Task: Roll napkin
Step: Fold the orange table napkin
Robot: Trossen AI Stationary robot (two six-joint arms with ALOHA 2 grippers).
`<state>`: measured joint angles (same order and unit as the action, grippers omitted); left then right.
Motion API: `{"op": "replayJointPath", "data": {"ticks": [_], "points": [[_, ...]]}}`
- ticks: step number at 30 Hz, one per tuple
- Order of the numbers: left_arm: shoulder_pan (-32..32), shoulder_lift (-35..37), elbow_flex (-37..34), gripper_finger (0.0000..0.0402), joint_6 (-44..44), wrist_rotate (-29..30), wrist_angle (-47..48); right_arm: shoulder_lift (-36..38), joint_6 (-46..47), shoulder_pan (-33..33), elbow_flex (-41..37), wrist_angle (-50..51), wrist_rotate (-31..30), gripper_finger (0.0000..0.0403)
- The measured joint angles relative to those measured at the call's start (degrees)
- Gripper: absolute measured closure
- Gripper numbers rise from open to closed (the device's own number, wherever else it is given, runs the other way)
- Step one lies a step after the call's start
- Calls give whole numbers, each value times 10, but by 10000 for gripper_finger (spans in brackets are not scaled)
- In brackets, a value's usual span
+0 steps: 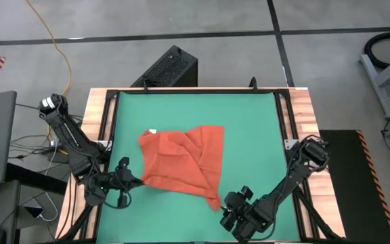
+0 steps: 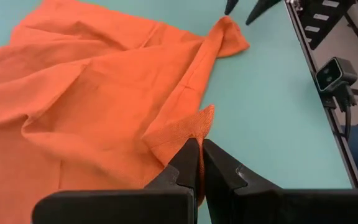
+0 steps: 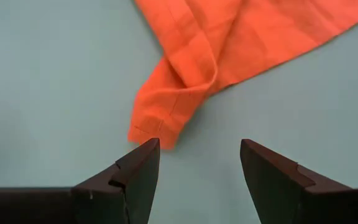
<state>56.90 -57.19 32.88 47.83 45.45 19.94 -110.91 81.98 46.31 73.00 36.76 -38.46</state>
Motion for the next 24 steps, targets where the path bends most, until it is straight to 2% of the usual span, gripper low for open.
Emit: {"op": "replayJointPath", "data": {"ticks": [9, 14, 17, 20, 24], "points": [[0, 0, 0, 401, -2, 12, 0, 0, -39, -9, -69, -146, -5, 158], [0, 0, 0, 401, -6, 15, 0, 0, -71, -19, -81, -171, -5, 159], [0, 0, 0, 401, -9, 19, 1, 0, -105, -29, -81, -184, -5, 173], [0, 0, 0, 401, -15, 20, 1, 0, -131, -42, -81, -202, 3, 220], [0, 0, 0, 401, -16, 21, 1, 0, -149, -58, -81, -199, 36, 337]]}}
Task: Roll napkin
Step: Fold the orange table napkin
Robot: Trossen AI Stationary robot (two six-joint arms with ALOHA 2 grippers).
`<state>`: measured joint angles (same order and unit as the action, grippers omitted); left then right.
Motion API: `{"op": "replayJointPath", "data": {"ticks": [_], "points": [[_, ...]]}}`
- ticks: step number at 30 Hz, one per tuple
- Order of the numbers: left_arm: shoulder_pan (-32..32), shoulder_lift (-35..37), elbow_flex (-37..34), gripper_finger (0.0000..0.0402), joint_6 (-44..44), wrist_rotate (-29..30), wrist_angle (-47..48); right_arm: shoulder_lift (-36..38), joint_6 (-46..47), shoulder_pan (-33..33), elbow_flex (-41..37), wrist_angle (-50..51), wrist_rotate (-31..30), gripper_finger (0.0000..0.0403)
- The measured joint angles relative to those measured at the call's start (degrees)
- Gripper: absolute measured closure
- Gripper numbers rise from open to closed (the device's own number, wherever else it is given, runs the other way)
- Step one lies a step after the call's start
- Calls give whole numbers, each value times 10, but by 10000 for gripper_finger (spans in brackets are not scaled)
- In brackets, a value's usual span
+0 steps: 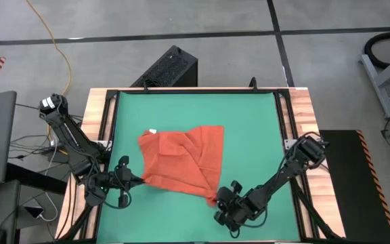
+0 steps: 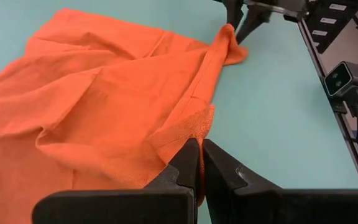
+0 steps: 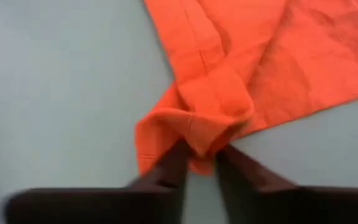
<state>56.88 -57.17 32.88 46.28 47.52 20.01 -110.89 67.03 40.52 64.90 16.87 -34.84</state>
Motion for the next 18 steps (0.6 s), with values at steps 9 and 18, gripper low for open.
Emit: {"op": "replayJointPath", "data": {"ticks": [9, 18], "points": [[0, 4, 0, 401, 1, 1, -3, 0, 27, 11, 25, 70, 27, 397], [0, 45, 14, 401, -37, 29, -13, 0, 94, 37, 132, 365, 30, 400]]}}
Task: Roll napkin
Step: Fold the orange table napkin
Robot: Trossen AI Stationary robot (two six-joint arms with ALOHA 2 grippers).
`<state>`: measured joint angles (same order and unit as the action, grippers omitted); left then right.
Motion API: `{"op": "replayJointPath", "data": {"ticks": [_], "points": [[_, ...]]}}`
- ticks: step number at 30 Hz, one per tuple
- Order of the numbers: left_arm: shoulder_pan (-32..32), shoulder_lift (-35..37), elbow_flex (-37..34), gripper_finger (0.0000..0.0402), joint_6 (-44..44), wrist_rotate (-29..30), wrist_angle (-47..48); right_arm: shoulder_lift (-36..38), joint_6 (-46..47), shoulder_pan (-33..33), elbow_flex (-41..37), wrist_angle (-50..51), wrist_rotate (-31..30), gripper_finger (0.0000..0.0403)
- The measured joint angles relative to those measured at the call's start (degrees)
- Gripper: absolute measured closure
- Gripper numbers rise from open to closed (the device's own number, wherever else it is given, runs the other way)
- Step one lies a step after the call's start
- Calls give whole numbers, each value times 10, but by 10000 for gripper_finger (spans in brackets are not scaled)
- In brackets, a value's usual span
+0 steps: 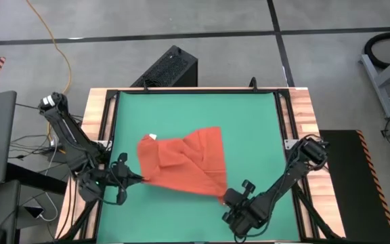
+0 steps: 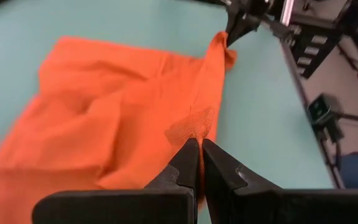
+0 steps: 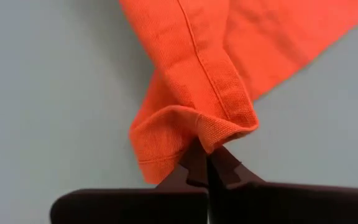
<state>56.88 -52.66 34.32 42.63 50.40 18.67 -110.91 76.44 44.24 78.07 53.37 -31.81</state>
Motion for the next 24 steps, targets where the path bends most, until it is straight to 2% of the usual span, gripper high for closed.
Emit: {"op": "replayJointPath", "data": {"ticks": [6, 10, 14, 18, 24], "points": [[0, 23, 46, 401, -112, 54, 9, 0, 0, 0, 115, 229, -22, 402], [0, 33, 88, 401, -133, 92, 79, 0, 1, 0, 186, 354, -32, 400], [0, 37, 125, 401, -122, 119, 165, 14, -43, 2, 209, 364, -56, 400], [-4, 37, 144, 401, -127, 191, 218, 36, -57, -16, 211, 366, -132, 400], [-50, 43, 145, 401, -191, 235, 231, 50, -116, -89, 211, 366, -250, 400]]}}
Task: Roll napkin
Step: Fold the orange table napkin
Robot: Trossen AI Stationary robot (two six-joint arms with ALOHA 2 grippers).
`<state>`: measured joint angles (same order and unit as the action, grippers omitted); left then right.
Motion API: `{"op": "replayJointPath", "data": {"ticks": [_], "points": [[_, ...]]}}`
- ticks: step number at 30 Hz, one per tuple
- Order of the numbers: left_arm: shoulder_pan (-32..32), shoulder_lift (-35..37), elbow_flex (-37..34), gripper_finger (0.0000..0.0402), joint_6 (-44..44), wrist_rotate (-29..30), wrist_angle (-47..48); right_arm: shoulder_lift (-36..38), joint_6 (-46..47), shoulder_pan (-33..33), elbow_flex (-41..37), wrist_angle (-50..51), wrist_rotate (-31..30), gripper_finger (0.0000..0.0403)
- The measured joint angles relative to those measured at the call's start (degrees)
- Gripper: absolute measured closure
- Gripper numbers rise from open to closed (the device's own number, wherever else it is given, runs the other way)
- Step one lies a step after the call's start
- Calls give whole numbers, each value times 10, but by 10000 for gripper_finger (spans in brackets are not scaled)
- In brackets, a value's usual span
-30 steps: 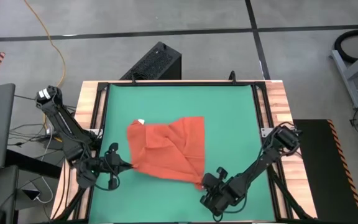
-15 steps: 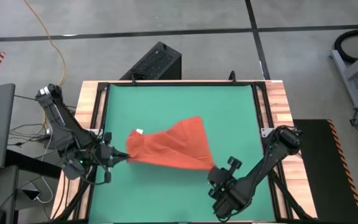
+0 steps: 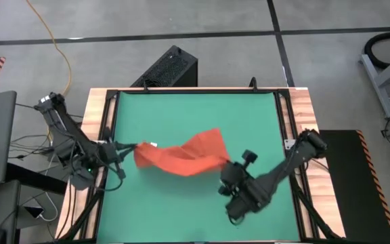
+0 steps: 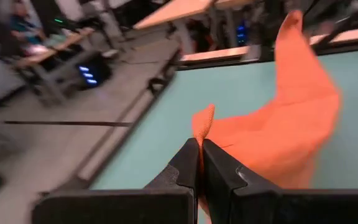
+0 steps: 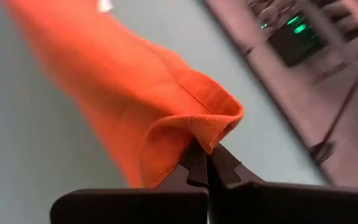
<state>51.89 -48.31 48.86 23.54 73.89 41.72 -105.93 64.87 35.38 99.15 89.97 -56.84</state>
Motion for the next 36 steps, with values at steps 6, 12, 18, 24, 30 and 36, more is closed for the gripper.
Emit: {"op": "replayJointPath", "data": {"ticks": [6, 12, 18, 24, 30, 36], "points": [[-86, 28, 0, 401, -105, 70, 0, 16, -114, -121, 0, 0, -79, 400], [-195, 92, 0, 401, -249, 136, -3, 48, -199, -240, 0, 0, -178, 400], [-264, 166, 9, 402, -346, 71, -40, 88, -258, -288, 0, -35, -211, 400], [-268, 186, 24, 402, -412, 43, -125, 122, -305, -238, 0, -93, -211, 400], [-268, 163, 25, 402, -314, -81, -116, 129, -295, -146, 0, -141, -204, 400], [-233, 100, 25, 402, -203, -267, -129, 129, -270, -34, 0, -196, -191, 400]]}}
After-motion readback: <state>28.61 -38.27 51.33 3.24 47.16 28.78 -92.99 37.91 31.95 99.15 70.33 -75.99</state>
